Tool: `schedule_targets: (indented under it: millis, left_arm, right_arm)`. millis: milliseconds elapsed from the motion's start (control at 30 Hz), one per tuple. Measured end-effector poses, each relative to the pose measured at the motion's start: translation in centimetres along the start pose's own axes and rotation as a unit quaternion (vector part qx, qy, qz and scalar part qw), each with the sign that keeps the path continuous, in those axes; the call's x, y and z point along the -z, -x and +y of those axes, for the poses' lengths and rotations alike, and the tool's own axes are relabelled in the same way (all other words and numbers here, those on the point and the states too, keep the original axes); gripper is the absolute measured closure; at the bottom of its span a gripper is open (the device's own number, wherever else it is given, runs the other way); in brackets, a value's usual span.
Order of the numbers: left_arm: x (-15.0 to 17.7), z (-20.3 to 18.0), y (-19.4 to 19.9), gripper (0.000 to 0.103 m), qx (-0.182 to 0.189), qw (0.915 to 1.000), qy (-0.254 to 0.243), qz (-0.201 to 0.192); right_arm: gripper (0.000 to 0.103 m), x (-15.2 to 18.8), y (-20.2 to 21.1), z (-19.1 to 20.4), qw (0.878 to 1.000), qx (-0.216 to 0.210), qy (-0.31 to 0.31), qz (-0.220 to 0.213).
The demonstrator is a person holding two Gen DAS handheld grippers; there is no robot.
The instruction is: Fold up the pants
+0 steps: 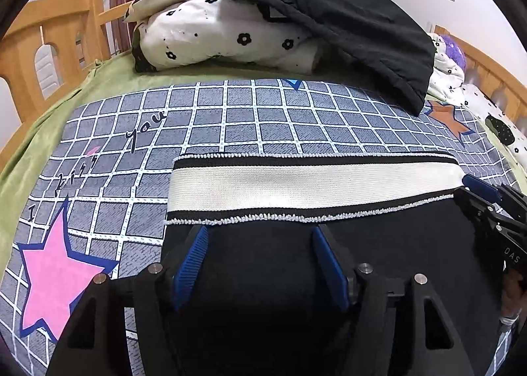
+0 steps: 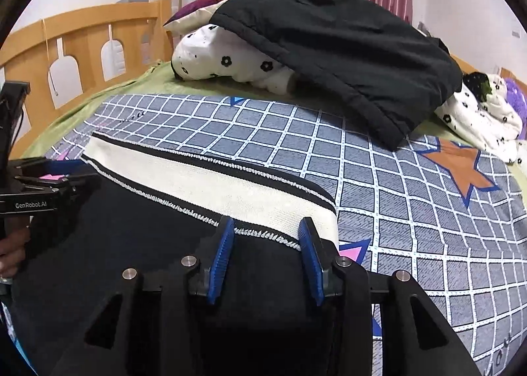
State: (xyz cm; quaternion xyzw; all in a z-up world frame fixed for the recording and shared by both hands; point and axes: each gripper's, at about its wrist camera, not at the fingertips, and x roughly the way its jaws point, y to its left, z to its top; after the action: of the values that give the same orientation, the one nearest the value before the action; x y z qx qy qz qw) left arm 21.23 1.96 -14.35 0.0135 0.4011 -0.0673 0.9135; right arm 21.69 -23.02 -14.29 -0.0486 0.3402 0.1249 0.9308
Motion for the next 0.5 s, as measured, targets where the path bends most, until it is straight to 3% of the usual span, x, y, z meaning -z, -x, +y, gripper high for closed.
schedule_targets:
  millis: [167,333,433,500]
  left_arm:
    - [-0.5,0.0,0.4,0.039,-0.005,1.0,-0.008,-0.003]
    - [-4.1,0.6,1.8,0.039,0.002,0.9985,0.006,-0.054]
    - [-4.0,-0.5,-1.5,0.038,-0.022,0.9995,-0.022,-0.004]
    - [-2.9,-1.1,-3.1,0.037,-0.038,0.9983,-0.044,0.006]
  right_arm:
    - [0.064,-1.0,0.7,0.5,1.0,0.003,0.019,0.011]
    - [0.065,-3.7,1.6,-0.5,1.0,-0.012,-0.019,-0.019]
    - [0.066,-3.1,-2.2,0.1,0.999,0.028,0.01,0.038]
    - [0.066,-2.6,-2.3,-0.1,1.0,0.019,0.01,0.019]
